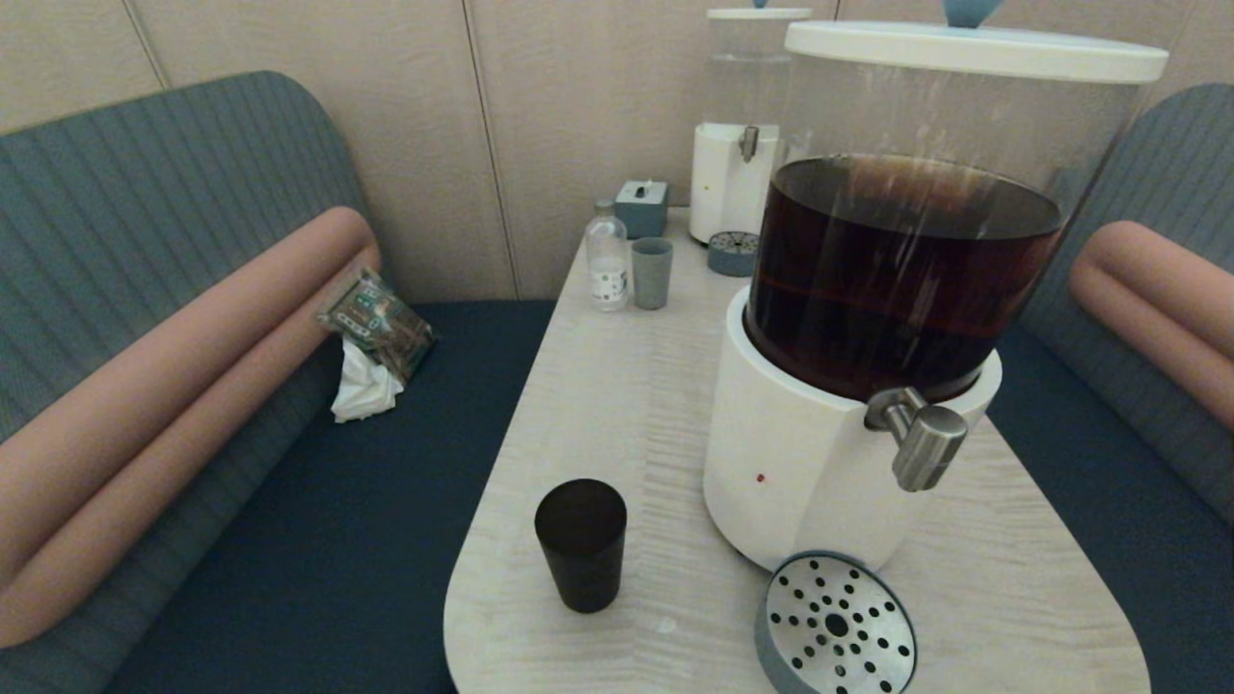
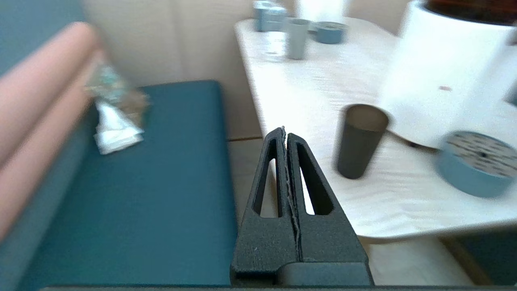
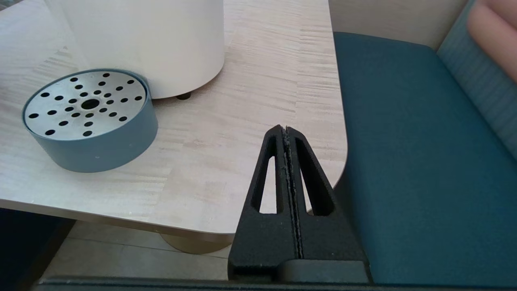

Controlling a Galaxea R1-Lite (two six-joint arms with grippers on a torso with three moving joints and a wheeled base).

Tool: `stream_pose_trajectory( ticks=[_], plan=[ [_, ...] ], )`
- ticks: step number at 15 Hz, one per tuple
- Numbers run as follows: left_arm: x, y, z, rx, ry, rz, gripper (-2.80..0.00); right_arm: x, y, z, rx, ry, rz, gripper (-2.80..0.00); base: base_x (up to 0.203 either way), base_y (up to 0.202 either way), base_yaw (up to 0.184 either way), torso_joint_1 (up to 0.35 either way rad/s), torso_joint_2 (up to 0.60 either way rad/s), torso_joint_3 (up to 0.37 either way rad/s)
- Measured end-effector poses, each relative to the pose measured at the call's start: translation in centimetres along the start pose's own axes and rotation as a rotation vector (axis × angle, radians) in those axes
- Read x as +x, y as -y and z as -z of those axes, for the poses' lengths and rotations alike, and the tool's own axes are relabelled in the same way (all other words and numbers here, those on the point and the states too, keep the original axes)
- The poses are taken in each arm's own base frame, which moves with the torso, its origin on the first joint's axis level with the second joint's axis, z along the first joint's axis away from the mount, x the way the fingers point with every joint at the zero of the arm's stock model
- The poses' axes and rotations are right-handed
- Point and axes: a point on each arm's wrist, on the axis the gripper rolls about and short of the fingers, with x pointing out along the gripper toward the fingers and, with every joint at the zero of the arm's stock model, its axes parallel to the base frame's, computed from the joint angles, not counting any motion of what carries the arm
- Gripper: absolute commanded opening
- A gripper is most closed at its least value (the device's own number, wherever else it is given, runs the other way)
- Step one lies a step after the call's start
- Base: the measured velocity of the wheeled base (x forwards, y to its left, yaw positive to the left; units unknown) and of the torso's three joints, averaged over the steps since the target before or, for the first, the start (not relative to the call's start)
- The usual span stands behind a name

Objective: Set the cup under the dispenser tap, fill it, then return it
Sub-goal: Pick up the cup

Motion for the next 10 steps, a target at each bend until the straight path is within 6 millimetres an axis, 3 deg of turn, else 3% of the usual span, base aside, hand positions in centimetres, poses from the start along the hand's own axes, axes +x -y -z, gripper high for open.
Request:
stream_pose_trajectory(
  ticks=[10],
  plan=[
    [1.5, -0.3, 0.7, -0.035, -0.091, 0.043, -2.8, 0.0, 0.0, 0.0, 0.001, -0.001, 0.0, -2.8, 0.0, 0.0, 0.0, 0.0, 0.0, 0.0]
  ],
)
